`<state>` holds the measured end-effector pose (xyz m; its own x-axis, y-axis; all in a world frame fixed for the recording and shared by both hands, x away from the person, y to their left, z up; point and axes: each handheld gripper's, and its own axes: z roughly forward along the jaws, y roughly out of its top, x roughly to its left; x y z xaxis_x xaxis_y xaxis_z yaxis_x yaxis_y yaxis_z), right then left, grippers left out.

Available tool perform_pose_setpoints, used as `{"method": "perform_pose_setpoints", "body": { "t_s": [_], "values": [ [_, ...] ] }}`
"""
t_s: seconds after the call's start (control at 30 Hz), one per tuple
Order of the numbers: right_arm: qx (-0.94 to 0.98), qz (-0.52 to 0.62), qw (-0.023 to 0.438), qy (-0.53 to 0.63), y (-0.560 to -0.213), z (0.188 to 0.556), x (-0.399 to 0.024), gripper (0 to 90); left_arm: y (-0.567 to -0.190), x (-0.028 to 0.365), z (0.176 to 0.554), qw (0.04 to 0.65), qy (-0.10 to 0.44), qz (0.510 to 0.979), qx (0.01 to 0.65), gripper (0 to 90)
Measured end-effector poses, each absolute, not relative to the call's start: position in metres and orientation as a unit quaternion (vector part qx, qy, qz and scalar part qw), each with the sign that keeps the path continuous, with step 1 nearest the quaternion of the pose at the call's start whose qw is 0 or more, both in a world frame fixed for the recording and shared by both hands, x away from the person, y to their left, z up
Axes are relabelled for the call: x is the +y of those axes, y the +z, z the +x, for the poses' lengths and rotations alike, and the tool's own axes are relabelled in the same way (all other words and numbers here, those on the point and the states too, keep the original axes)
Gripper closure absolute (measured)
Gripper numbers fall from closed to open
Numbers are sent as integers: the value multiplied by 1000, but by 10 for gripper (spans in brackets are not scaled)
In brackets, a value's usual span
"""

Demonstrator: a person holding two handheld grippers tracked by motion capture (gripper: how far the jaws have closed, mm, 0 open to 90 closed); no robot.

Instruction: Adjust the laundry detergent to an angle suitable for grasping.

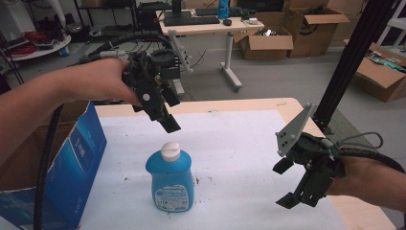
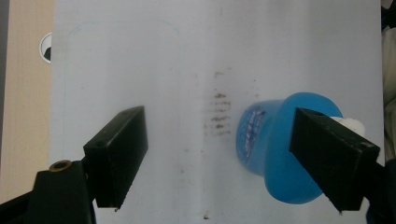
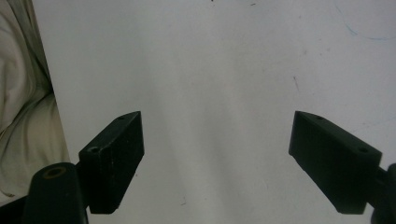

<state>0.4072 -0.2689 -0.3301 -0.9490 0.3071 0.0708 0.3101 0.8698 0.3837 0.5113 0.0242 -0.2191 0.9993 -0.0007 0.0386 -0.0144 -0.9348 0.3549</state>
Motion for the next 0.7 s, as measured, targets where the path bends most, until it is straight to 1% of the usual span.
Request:
{"method": "perform_pose_setpoints", "body": {
  "t_s": [0.3, 0.43, 0.7],
  "values": [
    [-967, -157, 4, -201, -328, 409, -270, 181, -212, 27, 508, 191, 20, 981, 0, 202],
    [-967, -157, 5, -202, -329, 409, -270, 181, -197, 32, 500, 212, 20, 977, 1, 202],
    [-967, -155, 1, -202, -328, 406, -269, 181, -184, 33, 481, 218, 14, 976, -15, 194]
  ]
}}
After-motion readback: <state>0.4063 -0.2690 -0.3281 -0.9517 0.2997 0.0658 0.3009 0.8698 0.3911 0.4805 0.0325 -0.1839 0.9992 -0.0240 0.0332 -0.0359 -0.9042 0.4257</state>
